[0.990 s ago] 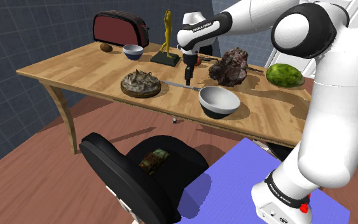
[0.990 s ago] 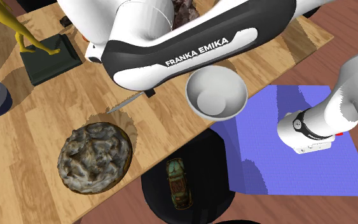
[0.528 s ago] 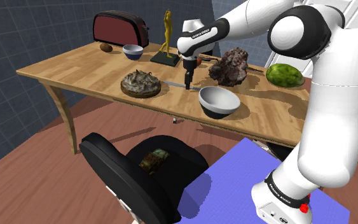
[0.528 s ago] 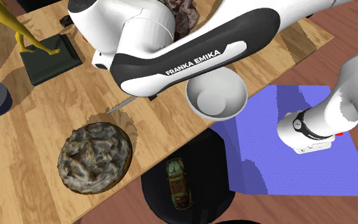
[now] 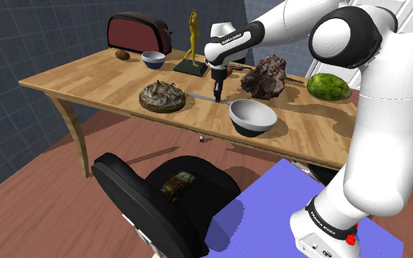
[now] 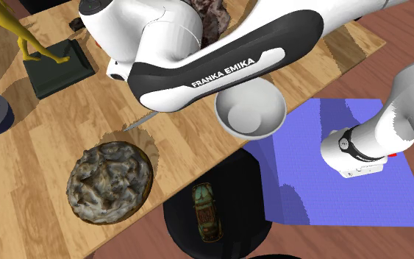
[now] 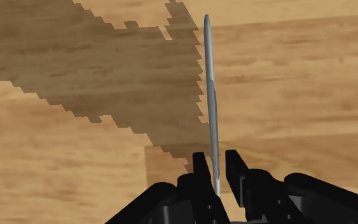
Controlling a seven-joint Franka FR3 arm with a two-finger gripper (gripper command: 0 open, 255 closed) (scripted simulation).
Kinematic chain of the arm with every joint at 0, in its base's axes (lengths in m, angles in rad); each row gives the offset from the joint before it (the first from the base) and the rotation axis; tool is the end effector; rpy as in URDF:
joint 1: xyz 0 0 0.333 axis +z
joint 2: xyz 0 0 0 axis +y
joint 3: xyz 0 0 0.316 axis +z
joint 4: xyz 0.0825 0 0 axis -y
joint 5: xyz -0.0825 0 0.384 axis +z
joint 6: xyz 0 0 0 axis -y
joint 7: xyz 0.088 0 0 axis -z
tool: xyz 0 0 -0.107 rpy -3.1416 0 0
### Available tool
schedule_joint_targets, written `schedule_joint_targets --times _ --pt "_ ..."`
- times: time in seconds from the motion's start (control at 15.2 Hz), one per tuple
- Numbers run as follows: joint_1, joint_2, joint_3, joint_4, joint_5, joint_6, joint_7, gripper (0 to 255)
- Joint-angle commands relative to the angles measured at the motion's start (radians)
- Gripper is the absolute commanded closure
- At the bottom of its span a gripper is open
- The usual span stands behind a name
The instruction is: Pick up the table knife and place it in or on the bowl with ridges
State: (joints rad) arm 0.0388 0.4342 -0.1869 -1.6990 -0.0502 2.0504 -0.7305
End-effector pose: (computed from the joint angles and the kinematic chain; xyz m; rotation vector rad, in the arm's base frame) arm 0.6496 -0.0878 0.3407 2.9112 0.9346 -0.1852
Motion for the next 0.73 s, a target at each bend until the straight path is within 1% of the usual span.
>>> schedule_joint_targets --times 0.0,0.4,0.66 --pt "0.000 0.000 0.000 0.000 0.000 0.000 0.000 255" --pt "0.000 0.000 0.000 0.000 0.000 0.000 0.000 255" --pt "0.001 -0.022 -0.002 0.023 -0.002 -0.044 -0.002 255"
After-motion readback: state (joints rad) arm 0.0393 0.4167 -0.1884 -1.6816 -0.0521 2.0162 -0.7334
